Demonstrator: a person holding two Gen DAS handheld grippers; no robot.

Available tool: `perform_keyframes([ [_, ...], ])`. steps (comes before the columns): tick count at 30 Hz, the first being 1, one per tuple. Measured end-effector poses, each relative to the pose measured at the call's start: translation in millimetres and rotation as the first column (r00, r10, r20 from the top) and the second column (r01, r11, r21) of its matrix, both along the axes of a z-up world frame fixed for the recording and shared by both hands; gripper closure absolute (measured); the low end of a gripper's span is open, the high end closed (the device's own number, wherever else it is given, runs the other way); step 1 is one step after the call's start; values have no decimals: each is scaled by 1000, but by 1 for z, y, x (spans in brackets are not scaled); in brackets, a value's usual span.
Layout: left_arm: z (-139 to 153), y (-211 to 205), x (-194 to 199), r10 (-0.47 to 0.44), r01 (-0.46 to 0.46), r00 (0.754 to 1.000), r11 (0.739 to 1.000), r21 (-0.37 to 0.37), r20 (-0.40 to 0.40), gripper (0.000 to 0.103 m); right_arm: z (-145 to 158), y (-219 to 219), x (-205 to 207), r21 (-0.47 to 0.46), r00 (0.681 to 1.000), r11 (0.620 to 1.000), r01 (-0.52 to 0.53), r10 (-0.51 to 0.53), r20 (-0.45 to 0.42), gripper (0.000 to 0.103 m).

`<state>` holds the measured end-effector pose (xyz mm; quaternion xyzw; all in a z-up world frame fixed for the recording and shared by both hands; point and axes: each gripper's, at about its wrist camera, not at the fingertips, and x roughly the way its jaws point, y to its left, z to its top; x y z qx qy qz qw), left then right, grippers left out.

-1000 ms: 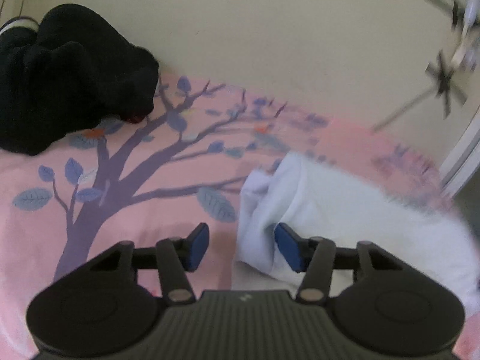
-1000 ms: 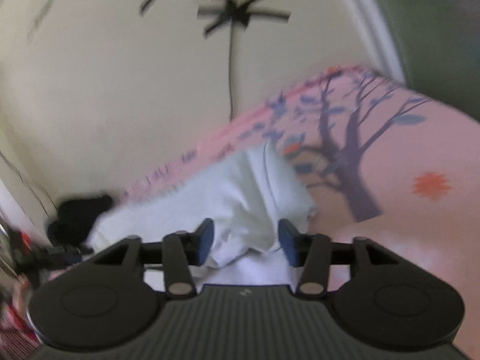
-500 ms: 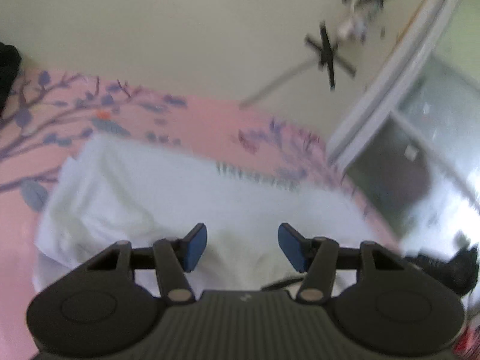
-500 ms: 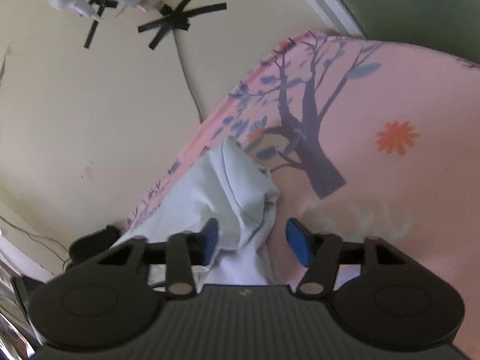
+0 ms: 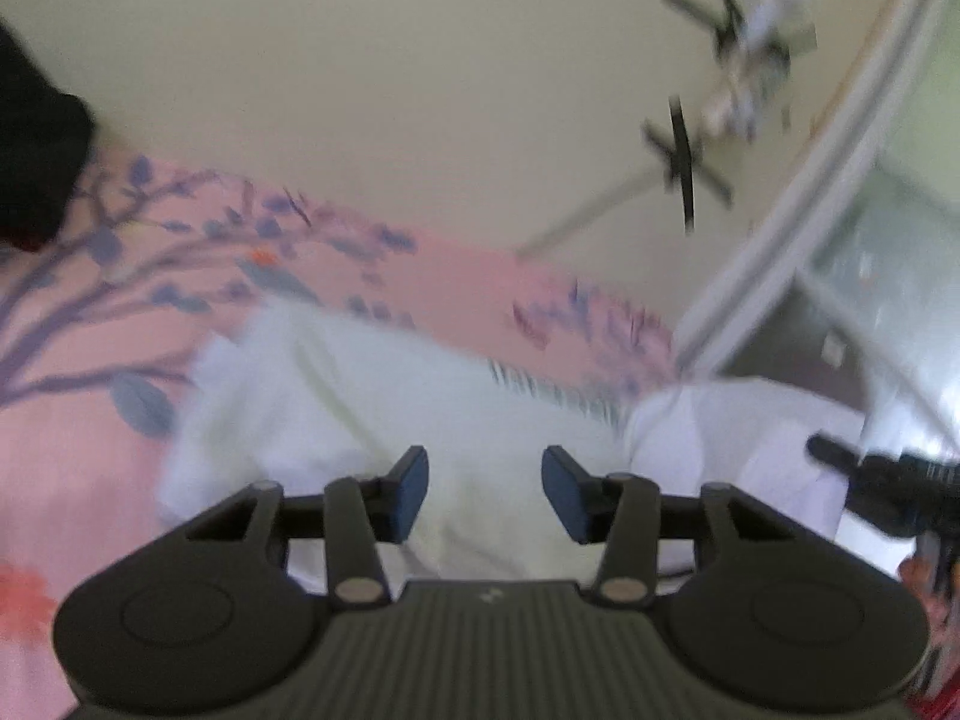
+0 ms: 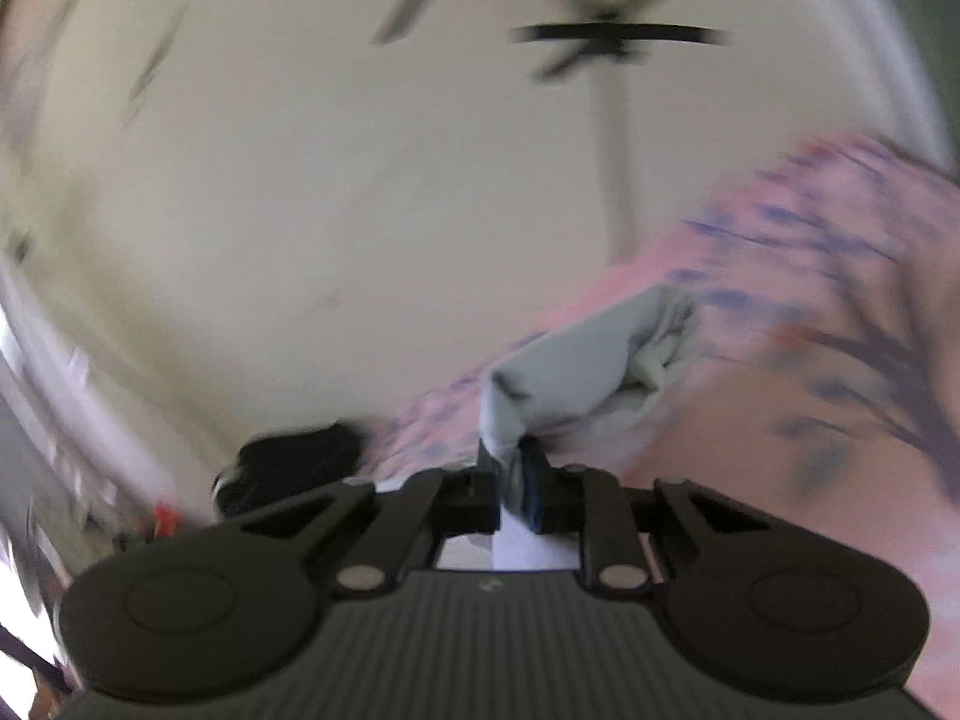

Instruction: Fold small clothes

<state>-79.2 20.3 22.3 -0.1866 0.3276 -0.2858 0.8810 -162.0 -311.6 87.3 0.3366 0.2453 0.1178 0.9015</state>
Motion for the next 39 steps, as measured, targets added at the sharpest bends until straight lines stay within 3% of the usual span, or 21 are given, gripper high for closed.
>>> perform_keyframes([
  [3,11,41,-1,92,-90,996,993,-73,21,58,21,59,37,-90,988,985,-148,151,23,90],
  [6,16,79,-10,171,-166,985,978,-124,28,55,20,126,76,-168,955,941,-292,295,-9,90],
  [11,9,111,-18,240,-237,971,960,-149,-1,54,-24,232,125,-254,877,839,-481,466,-122,90],
  [13,4,115,-15,244,-243,970,958,-149,-15,54,-47,259,133,-317,854,793,-521,490,-176,82],
  [15,0,117,-13,239,-241,971,959,-150,-25,54,-58,260,130,-316,852,792,-522,498,-160,77],
  [16,-1,118,-14,235,-236,972,960,-151,-23,54,-55,251,126,-290,850,800,-526,508,-139,57],
  [17,0,117,-14,230,-230,973,961,-152,-19,52,-50,242,120,-260,841,801,-539,528,-118,46],
  [20,2,109,-12,201,-198,980,968,-153,3,51,-20,209,94,-259,846,815,-518,532,-16,51],
  [23,3,93,-15,165,-161,986,980,-121,22,51,3,177,90,-320,894,851,-416,447,28,58],
  [26,2,65,-19,140,-141,989,990,17,49,51,9,156,111,-341,934,879,-333,358,9,63],
  [28,-3,48,-24,114,-119,992,988,101,58,52,6,154,135,-337,936,880,-336,353,-11,67],
  [30,-11,33,-28,68,-76,996,984,162,53,69,-5,167,166,-325,916,859,-395,393,-73,67],
  [31,-15,26,-29,39,-47,998,980,193,41,100,-18,181,189,-279,884,839,-467,443,-148,67],
  [33,-25,17,-31,40,-43,999,964,263,16,99,-45,210,221,-251,842,808,-533,477,-251,64],
  [35,-26,19,-37,58,-65,998,957,281,31,99,-46,235,229,-321,836,772,-548,495,-236,59],
  [38,-21,29,-41,71,-73,997,960,270,16,99,-40,258,219,-477,833,686,-549,496,-245,58],
  [39,-20,30,-40,68,-66,998,961,267,1,99,-41,257,216,-493,836,681,-541,498,-230,58],
])
